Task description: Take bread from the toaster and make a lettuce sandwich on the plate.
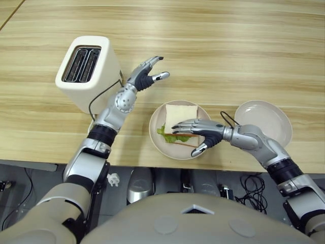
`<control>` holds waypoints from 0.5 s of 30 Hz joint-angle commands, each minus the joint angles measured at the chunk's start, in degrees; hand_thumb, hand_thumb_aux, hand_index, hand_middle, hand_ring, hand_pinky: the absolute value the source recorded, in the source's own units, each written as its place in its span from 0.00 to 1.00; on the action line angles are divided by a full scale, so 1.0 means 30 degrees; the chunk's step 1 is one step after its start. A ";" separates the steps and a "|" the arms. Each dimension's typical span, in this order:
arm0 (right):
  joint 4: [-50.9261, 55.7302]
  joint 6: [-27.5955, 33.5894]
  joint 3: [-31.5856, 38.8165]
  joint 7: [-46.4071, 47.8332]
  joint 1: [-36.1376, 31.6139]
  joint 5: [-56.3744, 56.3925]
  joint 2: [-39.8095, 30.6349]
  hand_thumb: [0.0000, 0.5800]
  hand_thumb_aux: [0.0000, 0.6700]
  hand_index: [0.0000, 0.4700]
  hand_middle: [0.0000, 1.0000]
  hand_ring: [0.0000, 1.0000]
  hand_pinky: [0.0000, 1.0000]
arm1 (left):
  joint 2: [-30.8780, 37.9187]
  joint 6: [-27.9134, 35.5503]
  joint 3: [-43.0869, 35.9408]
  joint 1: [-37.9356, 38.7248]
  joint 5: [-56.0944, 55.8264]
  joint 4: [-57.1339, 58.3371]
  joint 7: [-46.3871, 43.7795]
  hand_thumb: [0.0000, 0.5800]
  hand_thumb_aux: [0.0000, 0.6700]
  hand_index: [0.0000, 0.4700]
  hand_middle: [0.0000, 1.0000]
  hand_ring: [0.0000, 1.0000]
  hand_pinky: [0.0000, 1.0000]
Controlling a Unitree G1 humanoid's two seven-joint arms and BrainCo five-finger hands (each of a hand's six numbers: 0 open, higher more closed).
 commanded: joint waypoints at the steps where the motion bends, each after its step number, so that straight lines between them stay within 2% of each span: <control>1: 0.1043 0.0344 -0.0546 -0.0741 0.0220 0.0545 0.0523 0.81 0.57 0.56 0.92 0.92 0.92 | -0.0019 -0.0268 0.0874 0.1126 -0.0884 -0.1703 0.0052 0.15 0.08 0.08 0.00 0.00 0.00; 2: 0.0788 0.0277 -0.0792 -0.0469 0.0282 0.1790 0.0661 1.00 1.00 0.98 1.00 1.00 1.00 | -0.0107 -0.0422 0.1085 0.1414 -0.1250 -0.2152 -0.0067 0.84 0.60 0.59 0.07 0.07 0.07; 3: 0.0356 0.0262 -0.1105 -0.0142 0.0390 0.3412 0.0846 1.00 1.00 0.98 1.00 1.00 1.00 | -0.0165 -0.0527 0.1282 0.1741 -0.1628 -0.2767 -0.0242 0.84 0.60 0.59 0.07 0.07 0.07; 4: -0.0182 0.0337 -0.1400 0.0245 0.0521 0.5271 0.1043 1.00 1.00 0.98 1.00 1.00 1.00 | -0.0191 -0.0564 0.1426 0.2061 -0.1997 -0.3411 -0.0475 1.00 1.00 0.98 1.00 1.00 1.00; 7: -0.2371 0.1070 -0.2684 0.1195 0.0620 1.0797 0.1488 1.00 1.00 0.98 1.00 1.00 1.00 | -0.0187 -0.0436 0.1971 0.3204 -0.3087 -0.5895 -0.1174 1.00 1.00 0.98 1.00 1.00 1.00; 9: -0.3237 0.1567 -0.3576 0.1650 0.0499 1.3108 0.1584 1.00 1.00 0.98 1.00 1.00 1.00 | -0.0118 -0.0223 0.2303 0.3749 -0.3538 -0.7149 -0.1561 1.00 1.00 0.98 1.00 1.00 1.00; 15: -0.4756 0.3220 -0.5041 0.3219 0.0554 1.6167 0.1587 1.00 1.00 0.98 1.00 1.00 1.00 | 0.0209 0.0560 0.2847 0.5095 -0.4354 -0.9364 -0.2770 1.00 1.00 0.98 1.00 1.00 1.00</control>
